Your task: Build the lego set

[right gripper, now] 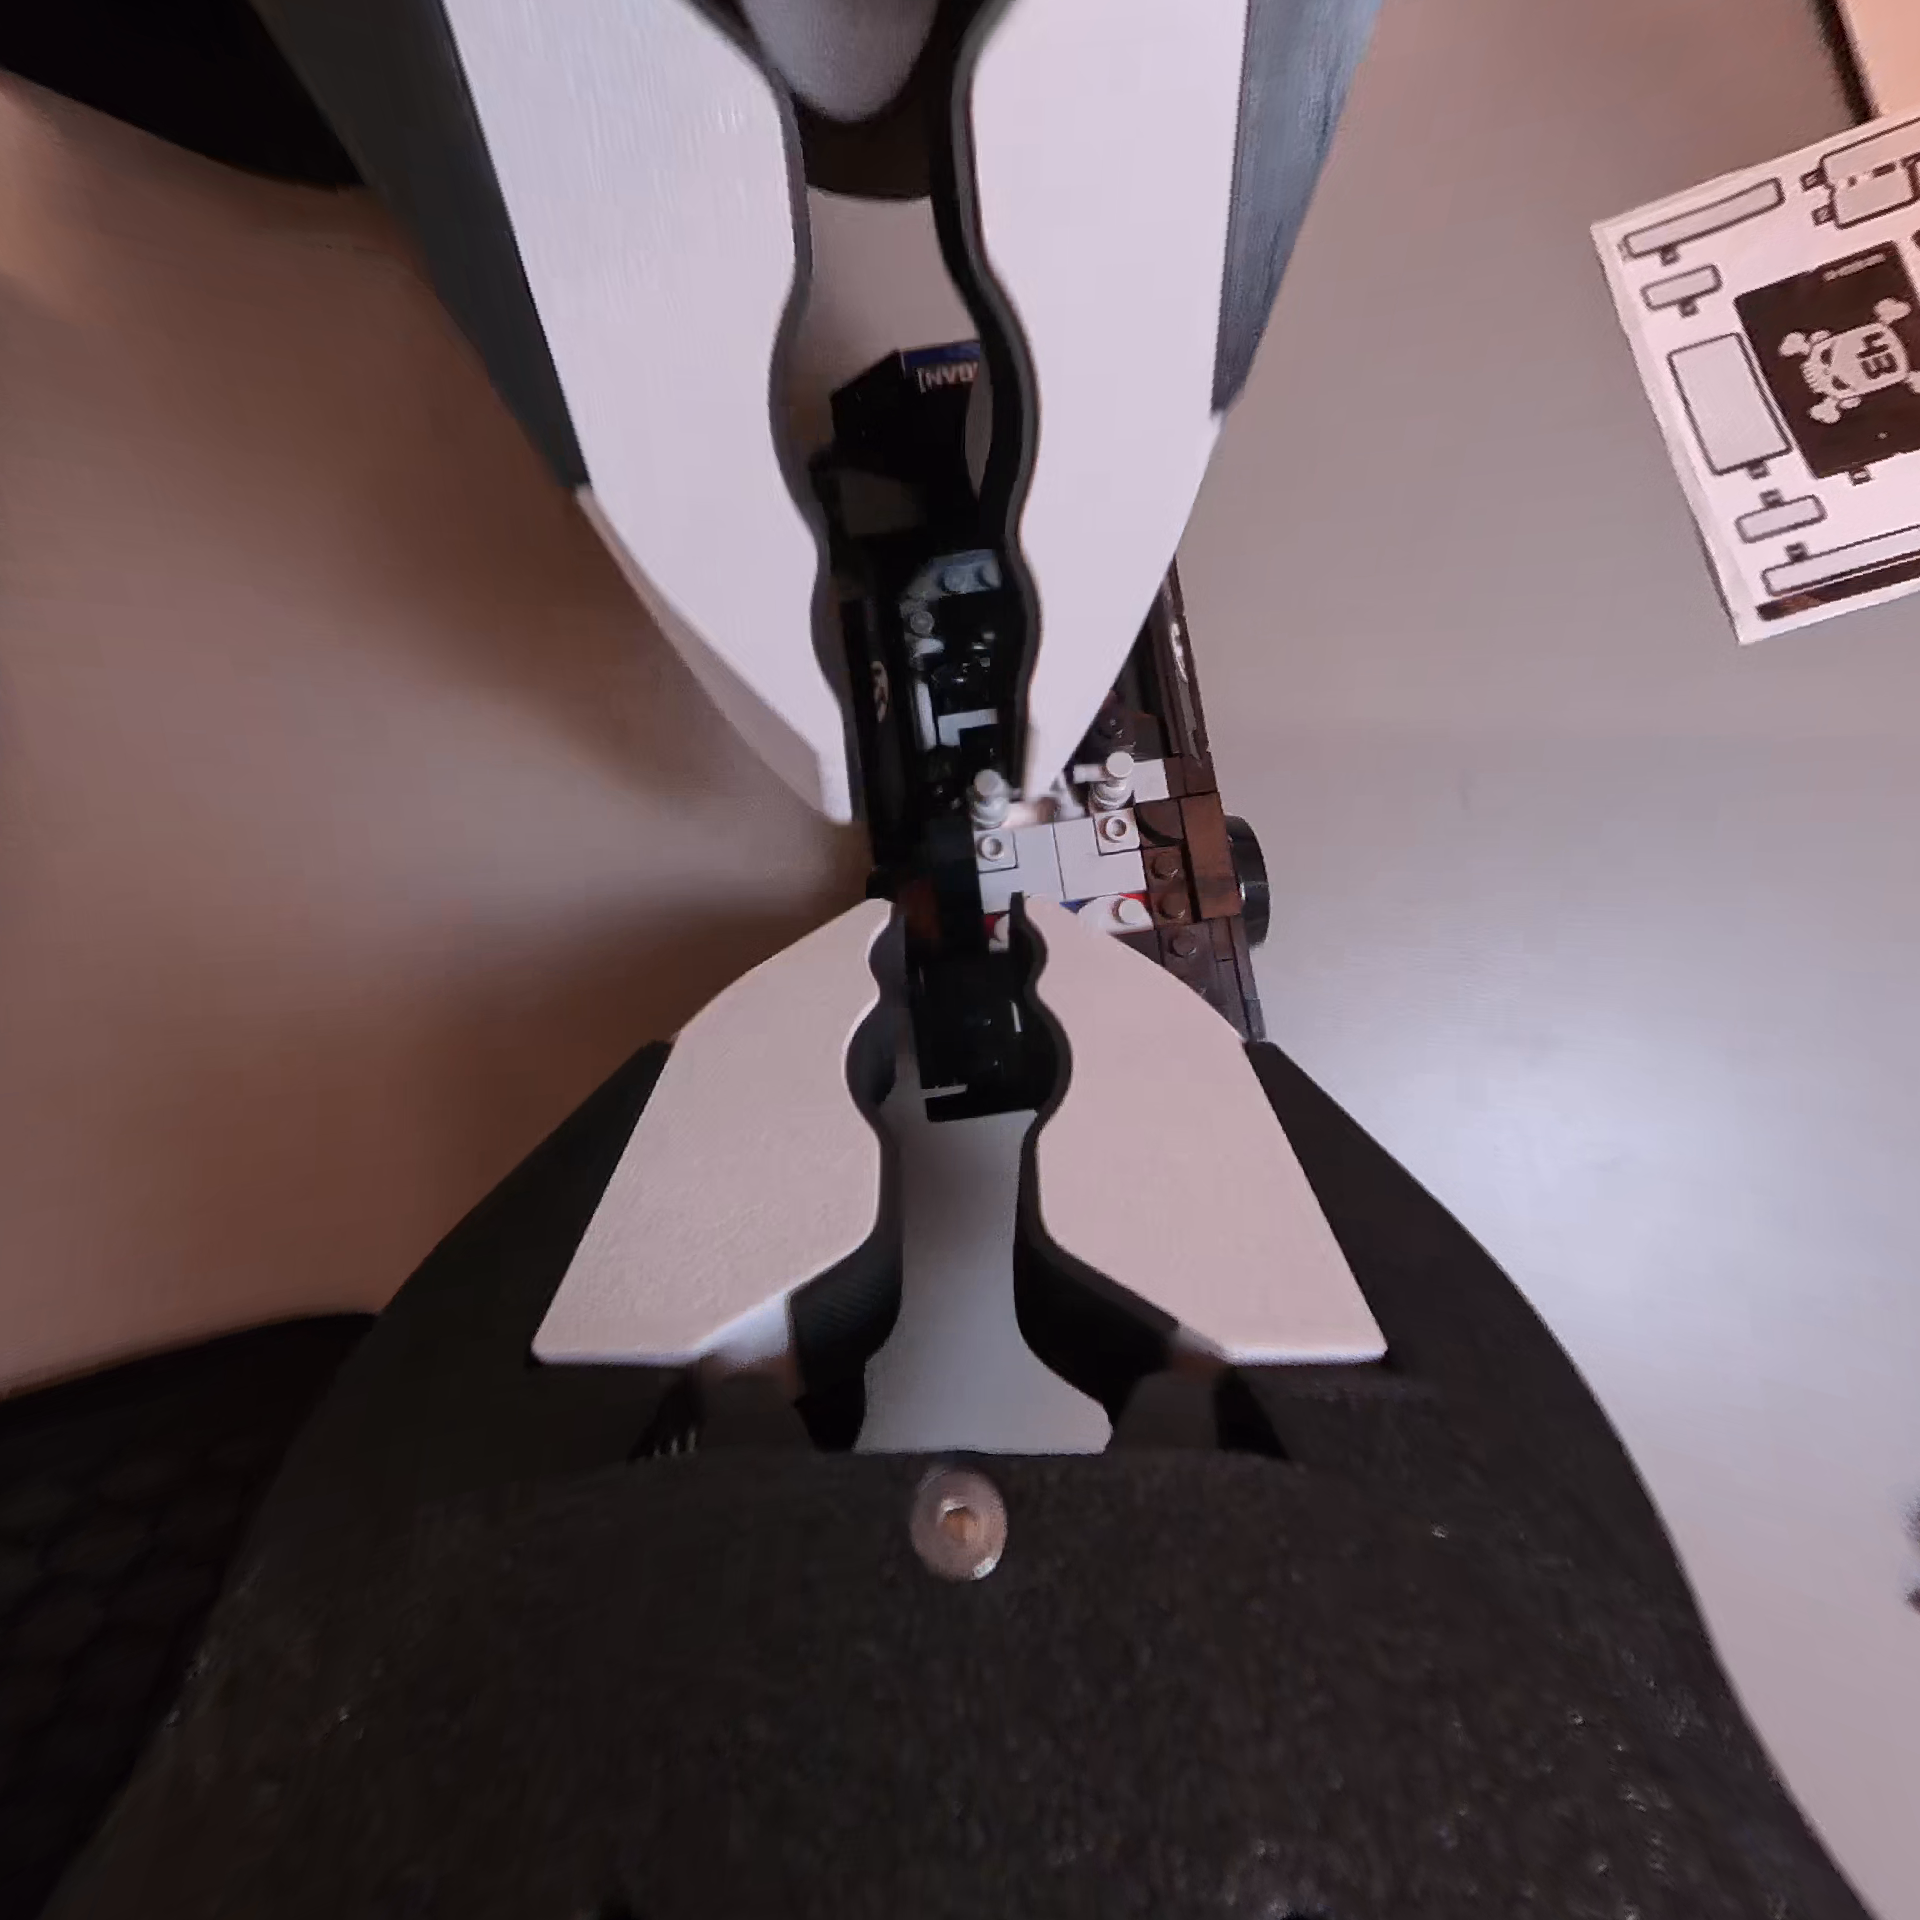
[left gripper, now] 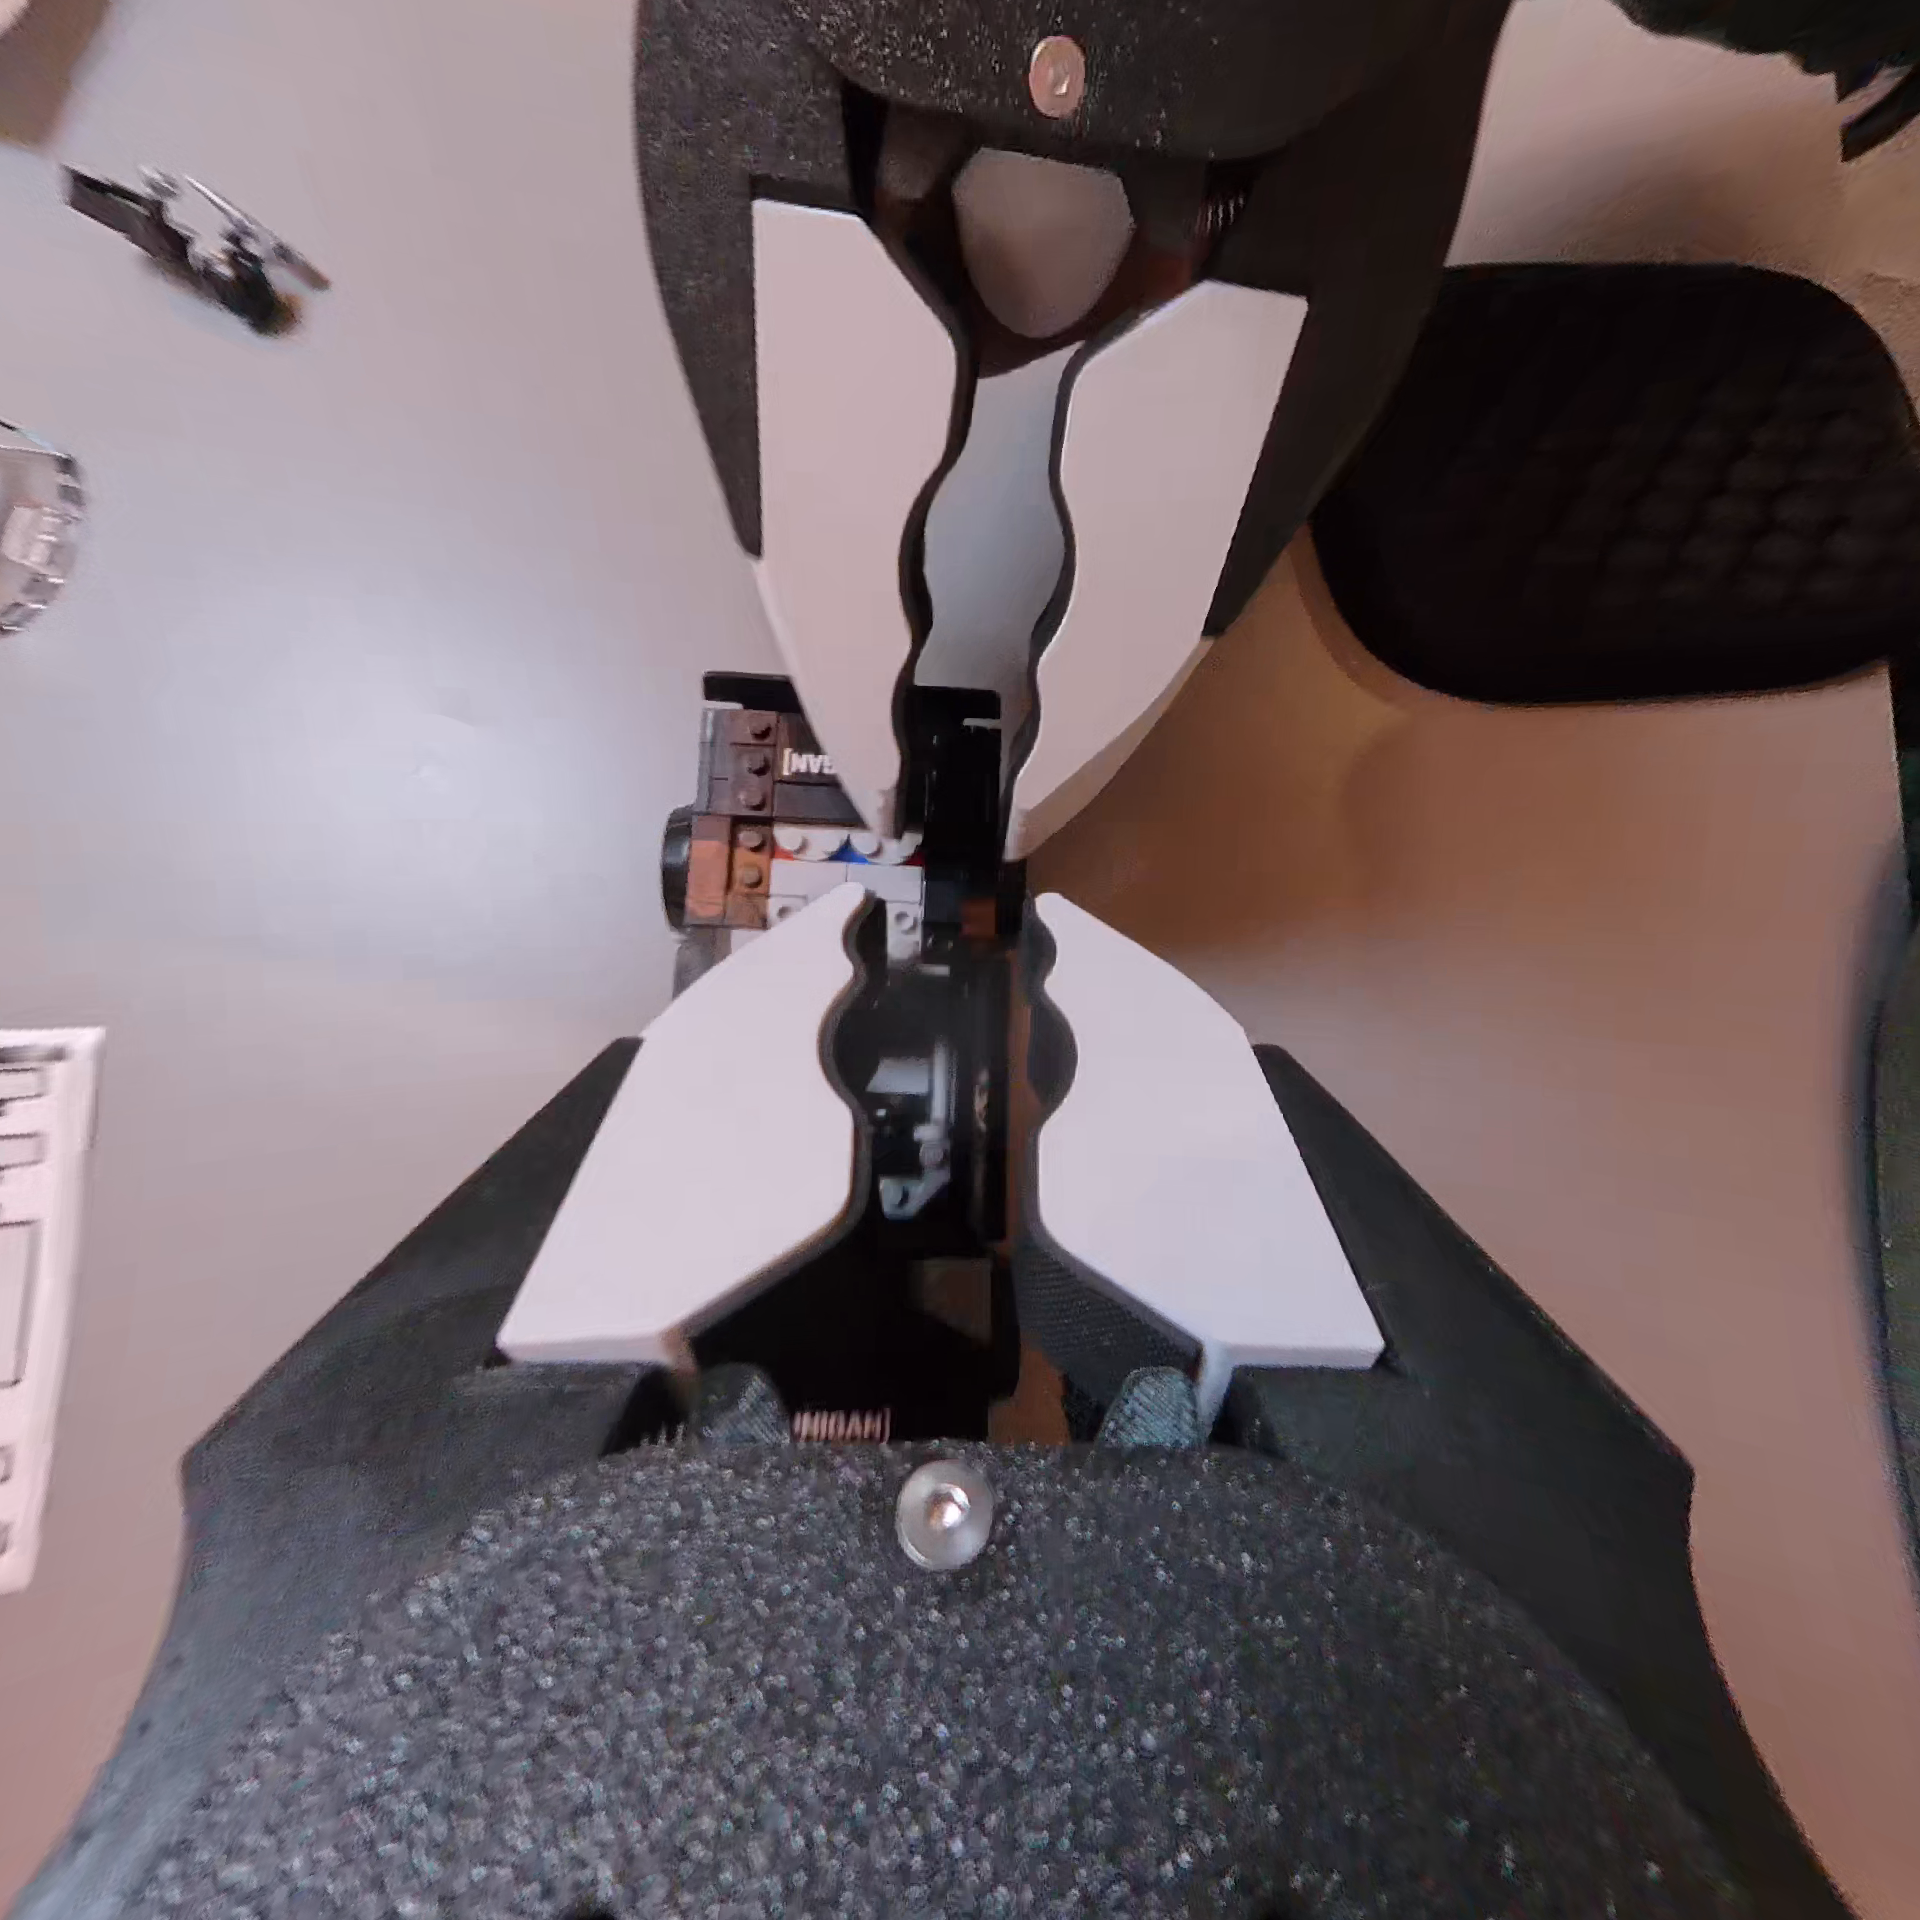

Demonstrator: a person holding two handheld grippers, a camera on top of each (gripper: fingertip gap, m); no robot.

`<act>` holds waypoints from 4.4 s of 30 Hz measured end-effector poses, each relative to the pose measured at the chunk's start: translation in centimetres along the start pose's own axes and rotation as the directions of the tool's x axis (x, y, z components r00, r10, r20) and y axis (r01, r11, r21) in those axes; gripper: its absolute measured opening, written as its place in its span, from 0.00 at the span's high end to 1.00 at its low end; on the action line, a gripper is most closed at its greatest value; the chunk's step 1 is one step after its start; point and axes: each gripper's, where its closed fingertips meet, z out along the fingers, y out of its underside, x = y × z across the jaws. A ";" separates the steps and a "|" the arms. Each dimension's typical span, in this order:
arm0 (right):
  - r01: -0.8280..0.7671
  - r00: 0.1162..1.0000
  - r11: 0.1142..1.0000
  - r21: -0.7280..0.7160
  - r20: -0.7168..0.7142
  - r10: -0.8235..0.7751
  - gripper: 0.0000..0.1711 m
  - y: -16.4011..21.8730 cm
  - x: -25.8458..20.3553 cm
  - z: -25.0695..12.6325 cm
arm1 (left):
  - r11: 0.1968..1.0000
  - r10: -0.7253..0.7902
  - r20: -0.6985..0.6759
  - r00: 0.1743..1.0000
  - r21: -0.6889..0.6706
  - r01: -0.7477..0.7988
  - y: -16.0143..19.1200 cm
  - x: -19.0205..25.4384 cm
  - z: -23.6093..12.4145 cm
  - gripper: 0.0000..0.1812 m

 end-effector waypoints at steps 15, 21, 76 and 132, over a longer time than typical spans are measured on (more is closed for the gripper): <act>0.091 0.993 0.988 -0.125 -0.059 -0.099 0.89 0.2 0.2 0.6 | 0.996 -0.050 0.139 0.989 0.086 0.038 3.5 -1.1 -2.3 0.89; 0.110 0.991 0.982 -0.156 -0.052 -0.120 0.92 0.0 0.4 0.8 | 0.996 -0.023 0.138 0.990 0.086 0.011 3.3 -0.7 -1.7 0.90; 0.143 0.989 0.939 -0.314 -0.003 -0.151 0.95 0.4 1.4 0.8 | 0.994 -0.028 0.192 0.981 0.106 0.007 5.3 -2.2 -2.9 0.72; -0.134 0.954 0.847 0.515 -0.164 0.250 0.91 -2.4 -5.4 -3.0 | 0.991 -0.129 0.421 0.898 0.018 0.134 14.3 -5.9 -9.0 0.95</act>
